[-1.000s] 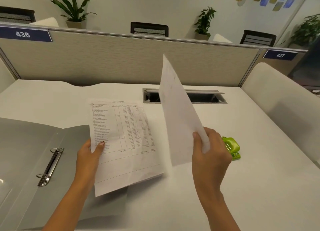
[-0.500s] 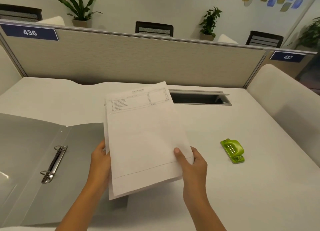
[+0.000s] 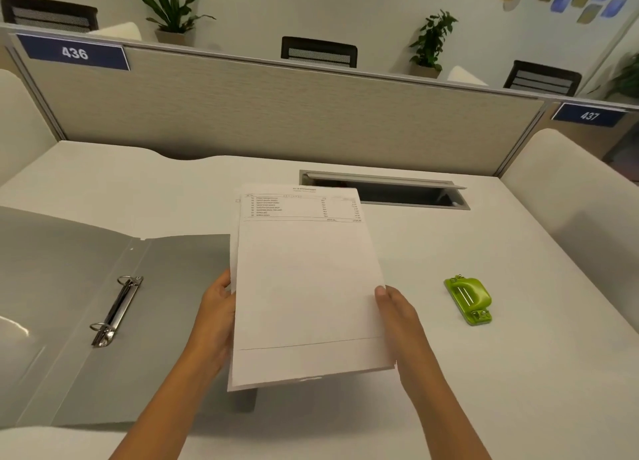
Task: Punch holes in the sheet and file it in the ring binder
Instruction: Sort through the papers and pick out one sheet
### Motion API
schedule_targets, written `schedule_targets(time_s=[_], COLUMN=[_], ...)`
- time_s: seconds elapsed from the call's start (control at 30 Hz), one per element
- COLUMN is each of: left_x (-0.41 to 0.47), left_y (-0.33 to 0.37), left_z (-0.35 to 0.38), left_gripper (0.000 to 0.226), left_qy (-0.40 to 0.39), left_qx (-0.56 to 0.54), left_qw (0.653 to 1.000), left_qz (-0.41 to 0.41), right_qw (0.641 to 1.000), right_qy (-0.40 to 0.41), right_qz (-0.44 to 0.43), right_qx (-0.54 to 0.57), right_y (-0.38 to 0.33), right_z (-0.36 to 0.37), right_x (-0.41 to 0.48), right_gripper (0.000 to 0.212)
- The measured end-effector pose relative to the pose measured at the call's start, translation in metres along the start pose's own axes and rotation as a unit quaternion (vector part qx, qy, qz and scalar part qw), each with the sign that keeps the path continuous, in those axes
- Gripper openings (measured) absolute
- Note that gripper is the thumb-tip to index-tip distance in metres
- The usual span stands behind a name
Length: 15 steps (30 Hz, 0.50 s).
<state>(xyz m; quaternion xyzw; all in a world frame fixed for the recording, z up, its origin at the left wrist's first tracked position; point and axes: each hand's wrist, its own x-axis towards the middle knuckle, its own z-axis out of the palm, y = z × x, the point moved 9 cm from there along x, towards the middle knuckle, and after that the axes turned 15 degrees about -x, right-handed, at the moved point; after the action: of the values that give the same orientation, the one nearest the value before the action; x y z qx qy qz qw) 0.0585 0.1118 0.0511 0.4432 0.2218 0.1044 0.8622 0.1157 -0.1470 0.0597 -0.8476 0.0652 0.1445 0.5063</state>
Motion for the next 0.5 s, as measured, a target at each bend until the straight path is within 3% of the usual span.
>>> schedule_targets(time_s=[0.13, 0.3, 0.43, 0.5], left_x=[-0.001, 0.001, 0.008, 0.011], left_y=[0.002, -0.004, -0.001, -0.002], left_z=[0.01, 0.018, 0.029, 0.04], left_gripper=[0.015, 0.045, 0.022, 0.028], left_qy=[-0.026, -0.049, -0.047, -0.055], left_qx=[0.018, -0.024, 0.105, 0.147], left_qw=[0.999, 0.999, 0.992, 0.984], left_qz=[0.009, -0.006, 0.06, 0.086], right_qw=[0.999, 0.995, 0.989, 0.985], right_qy=[0.0, 0.055, 0.091, 0.119], right_qz=[-0.028, -0.041, -0.079, -0.098], right_qx=[-0.033, -0.068, -0.086, -0.082], right_y=[0.002, 0.007, 0.003, -0.002], right_z=[-0.001, -0.015, -0.025, -0.031], right_x=[0.004, 0.007, 0.007, 0.007], right_gripper=[0.026, 0.034, 0.033, 0.027])
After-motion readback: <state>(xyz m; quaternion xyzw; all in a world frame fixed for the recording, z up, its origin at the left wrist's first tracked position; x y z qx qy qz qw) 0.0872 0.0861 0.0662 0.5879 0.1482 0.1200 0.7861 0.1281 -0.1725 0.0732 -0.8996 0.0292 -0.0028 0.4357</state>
